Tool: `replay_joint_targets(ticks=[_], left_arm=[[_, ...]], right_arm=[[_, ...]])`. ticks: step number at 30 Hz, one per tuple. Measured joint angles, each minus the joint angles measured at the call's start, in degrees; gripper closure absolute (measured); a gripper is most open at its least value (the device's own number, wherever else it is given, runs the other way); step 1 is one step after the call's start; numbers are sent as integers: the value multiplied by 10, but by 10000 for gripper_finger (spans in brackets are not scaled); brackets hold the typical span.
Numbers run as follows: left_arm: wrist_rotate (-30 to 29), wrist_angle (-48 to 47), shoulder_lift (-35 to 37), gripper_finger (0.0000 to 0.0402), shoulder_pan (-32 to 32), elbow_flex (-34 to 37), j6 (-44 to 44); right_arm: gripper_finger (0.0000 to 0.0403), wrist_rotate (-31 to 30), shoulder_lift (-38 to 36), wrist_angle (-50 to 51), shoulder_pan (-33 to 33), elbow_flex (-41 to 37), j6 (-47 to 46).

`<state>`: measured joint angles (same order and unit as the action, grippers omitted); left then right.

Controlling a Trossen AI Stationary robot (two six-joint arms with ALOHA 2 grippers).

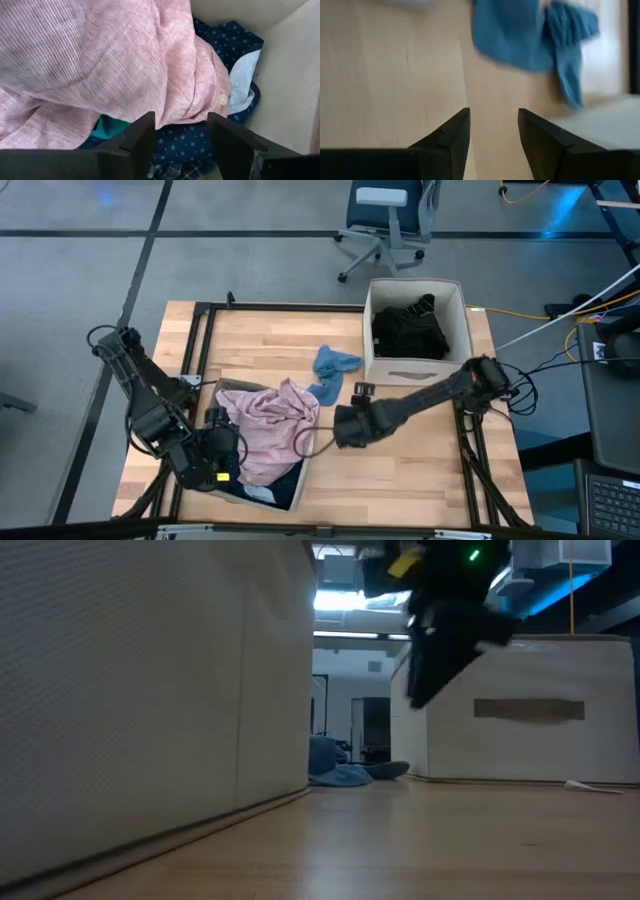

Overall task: Sort clothes
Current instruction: Put the blue sock into the bottom white laundry organizer

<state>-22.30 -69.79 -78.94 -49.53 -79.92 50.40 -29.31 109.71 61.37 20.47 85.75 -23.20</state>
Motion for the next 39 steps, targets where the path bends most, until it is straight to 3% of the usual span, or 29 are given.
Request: replay_joint_targets(ticks=[5, 11, 15, 19, 24, 30, 34, 39], left_arm=[[-10, -3, 0, 231, -5, 0, 6], [-20, -3, 0, 231, -5, 0, 6], [-24, -3, 0, 231, -5, 0, 7], [-26, -2, 1, 231, -5, 0, 8], [-40, -3, 1, 231, -5, 0, 8], [-41, -3, 1, 231, -5, 0, 17], [-42, -5, 1, 231, -7, 0, 17], [-61, -33, 1, 231, -24, 0, 38]], right_arm=[[237, 16, -47, -247, -61, -121, 95], [237, 30, -41, -481, -123, -213, 167], [237, 45, -24, -556, -158, -239, 172], [237, 104, 7, -617, -185, -245, 175], [251, 112, 44, -652, -206, -245, 172], [385, 101, 40, -633, -200, -245, 179], [376, 79, 5, -570, -191, -233, 181], [396, 34, -64, -460, -161, -191, 192]])
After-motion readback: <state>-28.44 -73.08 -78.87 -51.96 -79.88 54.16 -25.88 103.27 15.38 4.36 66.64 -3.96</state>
